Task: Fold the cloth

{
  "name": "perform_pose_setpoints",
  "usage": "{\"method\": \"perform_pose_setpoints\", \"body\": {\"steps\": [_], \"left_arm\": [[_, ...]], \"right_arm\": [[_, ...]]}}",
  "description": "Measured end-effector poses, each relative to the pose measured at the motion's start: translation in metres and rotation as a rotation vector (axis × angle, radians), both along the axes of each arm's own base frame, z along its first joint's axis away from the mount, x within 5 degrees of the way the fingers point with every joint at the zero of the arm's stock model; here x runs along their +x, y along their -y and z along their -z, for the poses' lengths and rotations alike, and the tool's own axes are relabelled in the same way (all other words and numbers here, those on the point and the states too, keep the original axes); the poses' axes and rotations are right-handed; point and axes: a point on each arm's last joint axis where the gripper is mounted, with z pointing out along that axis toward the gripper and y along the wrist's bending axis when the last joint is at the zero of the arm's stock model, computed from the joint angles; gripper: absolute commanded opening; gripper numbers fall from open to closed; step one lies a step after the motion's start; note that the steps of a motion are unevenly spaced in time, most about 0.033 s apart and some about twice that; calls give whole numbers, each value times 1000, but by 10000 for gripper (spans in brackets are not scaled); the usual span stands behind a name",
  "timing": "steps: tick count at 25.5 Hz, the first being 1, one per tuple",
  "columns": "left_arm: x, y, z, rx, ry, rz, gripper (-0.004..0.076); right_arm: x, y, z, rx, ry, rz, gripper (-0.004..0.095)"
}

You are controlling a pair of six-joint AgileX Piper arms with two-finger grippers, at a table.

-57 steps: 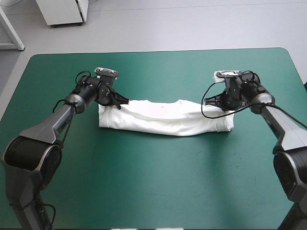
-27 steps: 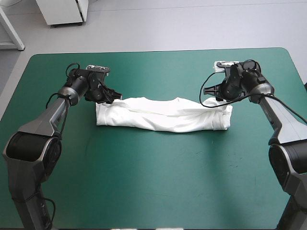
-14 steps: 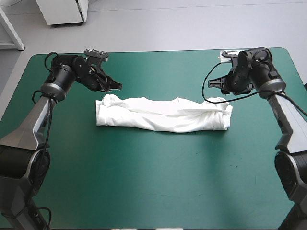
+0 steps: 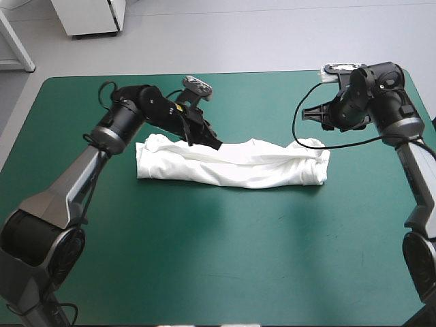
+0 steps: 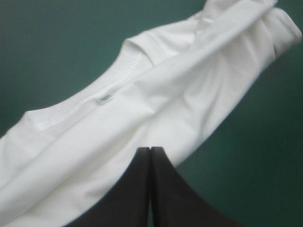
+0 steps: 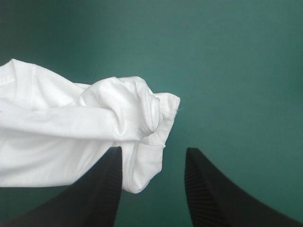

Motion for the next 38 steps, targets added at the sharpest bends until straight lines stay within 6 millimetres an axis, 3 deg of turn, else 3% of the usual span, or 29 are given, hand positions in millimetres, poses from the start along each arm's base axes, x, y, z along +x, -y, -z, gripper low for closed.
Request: {"method": "perform_pose_setpoints", "body": {"steps": [7,13,21,28,30,33,35,38], "left_arm": [[1,44,55,104,-90,92,-9],[14,50,95,181,-136,61,-9],[28,56,124,191,-132,17,-9],[32,58,128,176,-148,4,-9],[32,57,128,174,-150,2,-9],[32,57,128,169,-156,1,-9],[32,58,128,163,-160,-1,-9],[32,58,128,152,-161,-4,-9]], "right_arm": [[0,0,0,0,-2,0,413],[0,0,0,-1,-3,0,413],[0,0,0,0,-2,0,413],[1,8,2,49,-11,26,414],[4,27,12,145,-45,74,437],[2,66,47,331,-134,119,525],[-2,72,68,385,-172,106,623],[-7,64,96,472,-233,63,630]]}}
